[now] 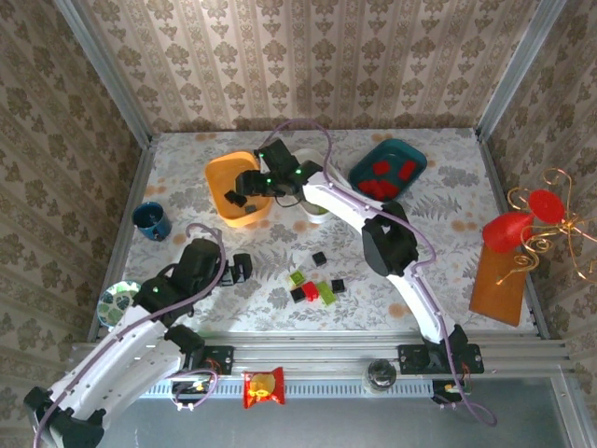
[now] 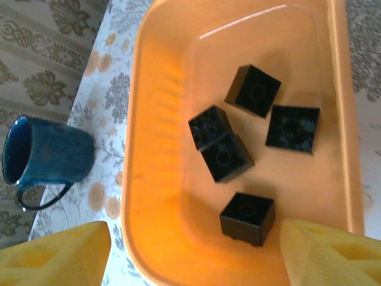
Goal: Sort the legos into containers by color
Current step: Place the lego in the container, then pick up the lego from the center of the table.
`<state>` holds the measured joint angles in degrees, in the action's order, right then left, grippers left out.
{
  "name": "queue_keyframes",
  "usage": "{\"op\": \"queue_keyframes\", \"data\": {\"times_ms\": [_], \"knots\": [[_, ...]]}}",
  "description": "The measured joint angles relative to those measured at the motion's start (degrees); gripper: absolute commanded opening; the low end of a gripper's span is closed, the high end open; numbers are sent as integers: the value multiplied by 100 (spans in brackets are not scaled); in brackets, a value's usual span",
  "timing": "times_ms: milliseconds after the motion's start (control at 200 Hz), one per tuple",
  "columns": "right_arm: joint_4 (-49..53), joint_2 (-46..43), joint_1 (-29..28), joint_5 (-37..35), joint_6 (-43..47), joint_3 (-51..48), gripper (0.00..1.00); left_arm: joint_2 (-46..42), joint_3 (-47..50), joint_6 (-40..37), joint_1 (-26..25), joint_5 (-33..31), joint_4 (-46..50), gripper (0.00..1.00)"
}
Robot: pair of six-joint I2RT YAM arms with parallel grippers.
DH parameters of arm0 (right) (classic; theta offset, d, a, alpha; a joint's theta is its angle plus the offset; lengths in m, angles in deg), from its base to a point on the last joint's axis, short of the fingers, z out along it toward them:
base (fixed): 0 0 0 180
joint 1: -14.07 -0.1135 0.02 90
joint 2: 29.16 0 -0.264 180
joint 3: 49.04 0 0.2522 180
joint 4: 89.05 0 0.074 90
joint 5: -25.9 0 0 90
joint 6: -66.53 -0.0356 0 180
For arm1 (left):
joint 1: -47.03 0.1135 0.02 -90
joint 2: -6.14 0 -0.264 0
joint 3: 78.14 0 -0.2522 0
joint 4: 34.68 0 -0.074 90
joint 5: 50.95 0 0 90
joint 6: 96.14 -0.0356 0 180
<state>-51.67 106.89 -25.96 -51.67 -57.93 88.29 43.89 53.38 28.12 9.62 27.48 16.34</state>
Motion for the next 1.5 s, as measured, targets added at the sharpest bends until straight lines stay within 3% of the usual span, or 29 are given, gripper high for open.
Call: {"op": "queue_keyframes", "data": {"times_ms": [220, 430, 665, 895, 1095, 1500], "knots": [[-577, -2061, 2, -280, -26, -2544, 76, 754, -551, -302, 7, 483, -431, 99], [-1185, -4037, 210, -743, -313, -5141, 74, 2234, -774, -542, -22, 1399, -1123, 92], [-920, -5226, 599, -1412, -496, -7060, 75, 3956, -1480, -916, -656, 2022, -1545, 91], [-625, -6522, 647, -1867, -708, -8026, 76, 5431, -2490, -1375, -1040, 2267, -1615, 85], [-409, -7036, 789, -2072, -791, -8223, 76, 6349, -3075, -1661, -1294, 2188, -1346, 81], [-304, -7377, 855, -2131, -798, -8284, 77, 7086, -3491, -2000, -1443, 1668, -1139, 66]]}}
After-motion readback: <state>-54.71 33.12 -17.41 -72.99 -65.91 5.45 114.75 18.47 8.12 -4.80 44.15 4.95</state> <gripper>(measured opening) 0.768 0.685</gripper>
